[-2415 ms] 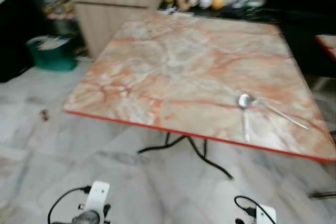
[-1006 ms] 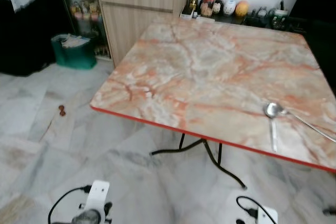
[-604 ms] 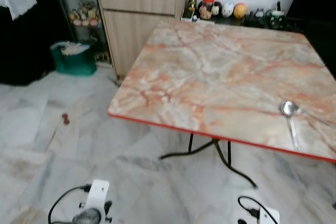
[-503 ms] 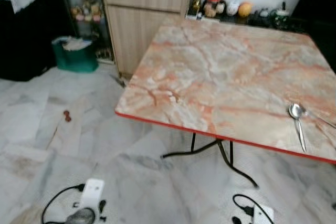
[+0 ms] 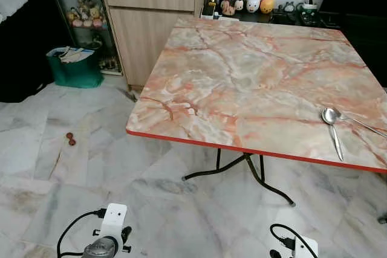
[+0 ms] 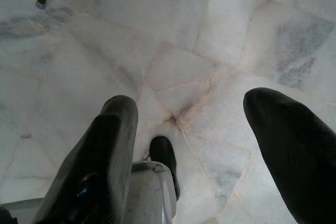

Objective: Setting the table

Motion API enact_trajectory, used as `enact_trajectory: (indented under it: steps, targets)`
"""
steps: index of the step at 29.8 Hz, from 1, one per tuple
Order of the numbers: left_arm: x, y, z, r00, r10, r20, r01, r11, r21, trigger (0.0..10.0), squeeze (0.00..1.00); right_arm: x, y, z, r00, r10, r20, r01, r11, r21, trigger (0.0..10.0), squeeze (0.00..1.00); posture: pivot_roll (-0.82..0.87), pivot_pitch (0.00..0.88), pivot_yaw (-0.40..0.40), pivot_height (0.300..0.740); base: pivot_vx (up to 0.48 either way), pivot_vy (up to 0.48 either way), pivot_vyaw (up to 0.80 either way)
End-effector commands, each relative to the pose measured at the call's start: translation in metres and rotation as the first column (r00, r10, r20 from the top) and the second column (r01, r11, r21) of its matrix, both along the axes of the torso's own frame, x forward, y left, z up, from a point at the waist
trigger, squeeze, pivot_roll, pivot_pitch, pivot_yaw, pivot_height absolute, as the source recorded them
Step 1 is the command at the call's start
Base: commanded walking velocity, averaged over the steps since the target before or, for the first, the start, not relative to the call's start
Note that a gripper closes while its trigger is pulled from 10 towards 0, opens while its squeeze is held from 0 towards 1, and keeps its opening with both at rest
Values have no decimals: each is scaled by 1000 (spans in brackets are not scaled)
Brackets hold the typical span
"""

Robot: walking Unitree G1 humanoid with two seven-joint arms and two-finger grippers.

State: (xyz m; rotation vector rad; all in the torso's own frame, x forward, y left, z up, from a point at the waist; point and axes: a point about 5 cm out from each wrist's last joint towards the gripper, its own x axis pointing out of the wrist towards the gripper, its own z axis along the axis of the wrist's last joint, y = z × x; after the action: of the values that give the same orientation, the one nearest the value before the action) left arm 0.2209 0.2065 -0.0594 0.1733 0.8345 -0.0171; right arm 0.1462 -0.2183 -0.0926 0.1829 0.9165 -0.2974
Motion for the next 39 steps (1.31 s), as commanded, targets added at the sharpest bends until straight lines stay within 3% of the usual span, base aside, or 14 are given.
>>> enact_trajectory:
  steps: [1,9,21,39]
  targets:
    - [-1,-1,-1,1000,-19,-7,19,1000,13,10000,0,0,-2,1,1000,-10,9,10,1000,-11,10000,0,106,0,-21,740,0,-480,0]
    - [-3,-2,-2,1000,-18,-9,19,1000,16,10000,0,0,-3,1,1000,-11,19,11,1000,-14,10000,0,104,0,-25,740,0,-480,0]
    - [-5,-6,-4,1000,-25,-15,25,1000,6,10000,0,0,-6,3,999,8,42,-6,999,-42,10000,0,99,0,-36,740,0,0,0]
    - [-8,-7,-6,999,-37,-19,38,999,9,10000,0,8,-10,11,987,-13,157,29,995,-97,10000,0,75,0,-47,740,0,0,0]
